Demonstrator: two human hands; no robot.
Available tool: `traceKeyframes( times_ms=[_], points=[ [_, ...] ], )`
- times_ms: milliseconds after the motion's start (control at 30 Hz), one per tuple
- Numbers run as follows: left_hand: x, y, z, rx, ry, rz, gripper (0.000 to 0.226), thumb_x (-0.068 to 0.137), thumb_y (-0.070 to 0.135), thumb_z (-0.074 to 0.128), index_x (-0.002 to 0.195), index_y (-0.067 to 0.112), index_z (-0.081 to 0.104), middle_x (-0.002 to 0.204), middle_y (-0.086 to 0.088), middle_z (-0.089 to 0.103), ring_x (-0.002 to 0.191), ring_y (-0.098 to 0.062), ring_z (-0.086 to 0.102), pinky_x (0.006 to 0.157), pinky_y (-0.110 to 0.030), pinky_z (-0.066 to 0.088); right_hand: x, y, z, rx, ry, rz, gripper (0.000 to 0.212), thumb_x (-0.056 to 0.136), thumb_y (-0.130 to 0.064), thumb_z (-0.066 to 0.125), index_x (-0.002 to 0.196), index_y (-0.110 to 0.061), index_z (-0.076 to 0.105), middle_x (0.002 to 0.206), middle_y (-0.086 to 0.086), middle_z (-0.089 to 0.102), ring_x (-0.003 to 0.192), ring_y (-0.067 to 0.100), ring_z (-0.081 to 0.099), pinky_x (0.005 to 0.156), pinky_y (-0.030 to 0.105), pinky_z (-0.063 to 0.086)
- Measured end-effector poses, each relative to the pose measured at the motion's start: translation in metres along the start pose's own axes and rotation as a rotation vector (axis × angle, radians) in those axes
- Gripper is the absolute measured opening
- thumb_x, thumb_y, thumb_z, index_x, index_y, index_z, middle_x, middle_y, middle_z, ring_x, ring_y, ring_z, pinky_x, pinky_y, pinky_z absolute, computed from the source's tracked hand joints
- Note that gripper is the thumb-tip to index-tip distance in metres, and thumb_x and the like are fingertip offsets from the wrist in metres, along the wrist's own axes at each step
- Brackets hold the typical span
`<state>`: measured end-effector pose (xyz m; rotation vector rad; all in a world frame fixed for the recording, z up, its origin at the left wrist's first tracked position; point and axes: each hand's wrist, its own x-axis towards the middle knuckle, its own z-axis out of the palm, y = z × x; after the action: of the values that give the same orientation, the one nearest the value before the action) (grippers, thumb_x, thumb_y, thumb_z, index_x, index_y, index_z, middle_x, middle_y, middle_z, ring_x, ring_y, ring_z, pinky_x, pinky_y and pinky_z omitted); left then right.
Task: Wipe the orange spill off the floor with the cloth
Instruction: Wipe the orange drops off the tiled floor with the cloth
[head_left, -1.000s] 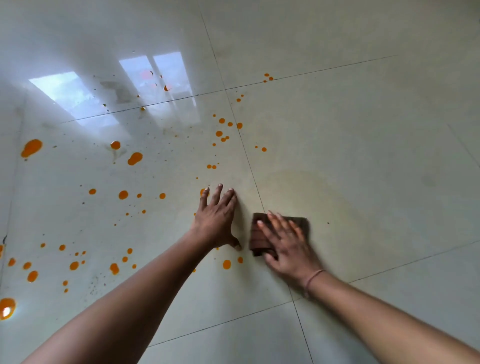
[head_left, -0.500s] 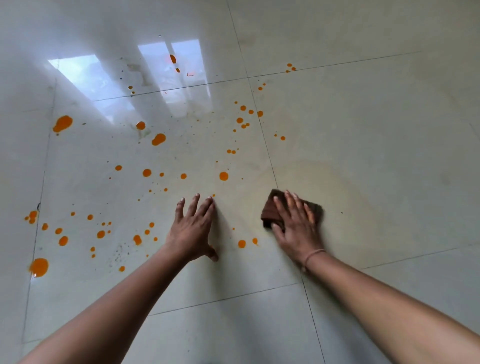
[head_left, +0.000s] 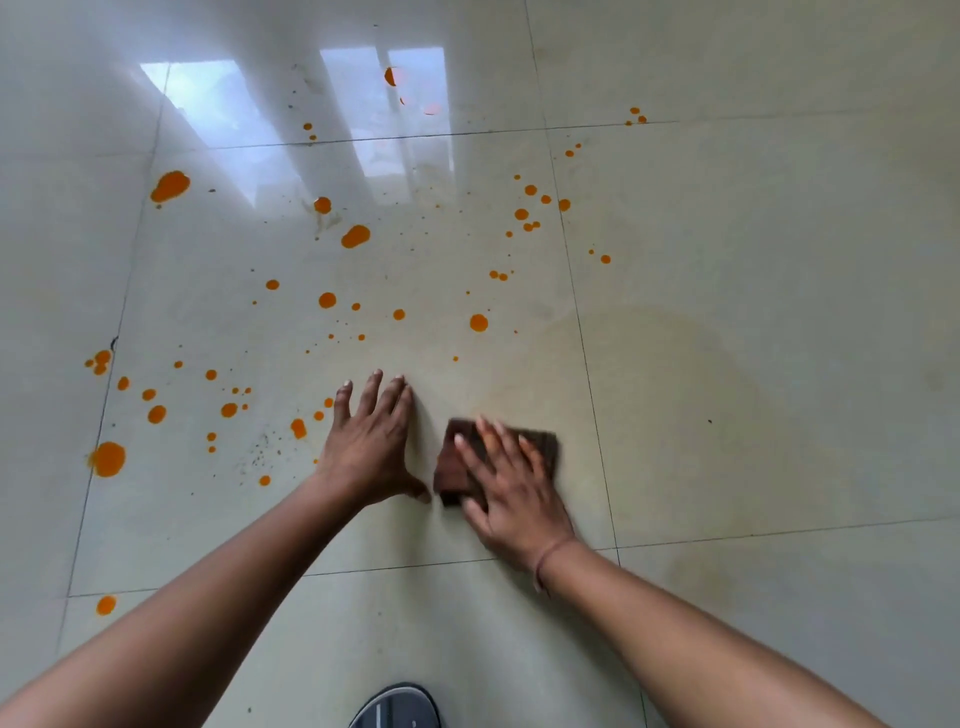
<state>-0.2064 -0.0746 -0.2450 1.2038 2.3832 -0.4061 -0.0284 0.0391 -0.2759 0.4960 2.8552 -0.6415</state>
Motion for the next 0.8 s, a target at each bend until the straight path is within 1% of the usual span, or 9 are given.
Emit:
traceKeyframes(
  times_ms=[100,200,267,367,433,500,633,733,800],
  points=[
    [-0.017,-0.016,0.008,0.042,-0.019,-0.007,0.149,0.043,0.087,0.063,0.153,0.010,0.000,0.162,-0.004,0.000,0.147,-0.028,-0.014,0.115,-0.053,-0.010,-0.038,0.044,-0.010,-0.098,-0.051,-0.149,0.077,0.077,-0.047,0.046,0.150,-0.029,0.028,0.158,0.006,0.020,0.145,0.025,0.024,0.115,0.038,0.013],
    [-0.031,-0.023,0.015,0.087,-0.011,0.027,0.145,0.046,0.089,0.061,0.153,0.010,0.003,0.162,-0.004,0.002,0.147,-0.028,-0.014,0.115,-0.054,-0.010,-0.004,0.061,-0.023,-0.080,0.051,0.119,0.074,0.086,-0.042,0.052,0.151,-0.028,0.020,0.160,0.006,0.011,0.147,0.025,0.015,0.117,0.040,0.009],
    [-0.035,-0.024,0.018,0.091,-0.007,0.028,0.144,0.048,0.087,0.061,0.154,0.010,0.003,0.162,-0.004,0.002,0.147,-0.028,-0.014,0.115,-0.054,-0.010,0.033,0.021,-0.016,-0.030,0.097,0.224,0.073,0.089,-0.041,0.051,0.152,-0.026,0.016,0.161,0.008,0.009,0.149,0.025,0.007,0.118,0.040,0.004],
    [-0.039,-0.027,0.019,0.071,-0.005,0.001,0.143,0.049,0.085,0.063,0.153,0.010,0.001,0.162,-0.004,0.002,0.147,-0.028,-0.015,0.114,-0.054,-0.011,0.022,-0.034,0.013,-0.075,-0.024,-0.080,0.074,0.084,-0.046,0.046,0.151,-0.027,0.020,0.160,0.008,0.015,0.148,0.024,0.013,0.118,0.040,0.005],
    [-0.039,-0.026,0.017,0.065,-0.001,0.004,0.142,0.051,0.084,0.064,0.153,0.009,0.001,0.162,-0.004,0.001,0.147,-0.029,-0.015,0.115,-0.054,-0.010,-0.012,-0.013,0.008,-0.121,-0.122,-0.233,0.077,0.078,-0.049,0.047,0.150,-0.028,0.027,0.158,0.008,0.023,0.146,0.023,0.022,0.116,0.039,0.012],
    [-0.045,-0.027,0.017,0.041,0.003,-0.004,0.140,0.053,0.083,0.064,0.153,0.008,0.000,0.162,-0.005,0.000,0.147,-0.029,-0.015,0.116,-0.054,-0.009,-0.018,0.024,-0.004,-0.197,-0.090,-0.289,0.078,0.076,-0.050,0.048,0.149,-0.027,0.030,0.157,0.007,0.023,0.143,0.025,0.029,0.113,0.038,0.015],
    [-0.059,-0.034,0.030,-0.018,0.056,-0.070,0.134,0.057,0.083,0.061,0.153,0.009,0.004,0.163,-0.004,-0.002,0.147,-0.027,-0.016,0.116,-0.053,-0.010,0.046,-0.007,-0.007,-0.122,0.029,0.058,0.075,0.089,-0.043,0.049,0.152,-0.028,0.012,0.161,0.005,0.005,0.149,0.023,0.007,0.117,0.039,0.002],
    [-0.072,-0.046,0.039,-0.071,0.065,-0.184,0.135,0.057,0.083,0.061,0.154,0.010,0.003,0.162,-0.003,-0.007,0.147,-0.027,-0.016,0.115,-0.052,-0.012,0.038,-0.059,0.018,-0.125,-0.058,-0.173,0.075,0.083,-0.044,0.051,0.151,-0.026,0.024,0.160,0.008,0.017,0.147,0.025,0.017,0.117,0.041,0.008],
    [-0.084,-0.054,0.045,-0.099,0.055,-0.252,0.136,0.057,0.083,0.060,0.153,0.010,-0.002,0.162,-0.004,-0.011,0.147,-0.027,-0.018,0.115,-0.052,-0.011,0.011,-0.043,0.010,-0.186,-0.196,-0.365,0.075,0.079,-0.048,0.048,0.149,-0.027,0.030,0.158,0.007,0.025,0.145,0.023,0.025,0.115,0.039,0.014]
  ],
)
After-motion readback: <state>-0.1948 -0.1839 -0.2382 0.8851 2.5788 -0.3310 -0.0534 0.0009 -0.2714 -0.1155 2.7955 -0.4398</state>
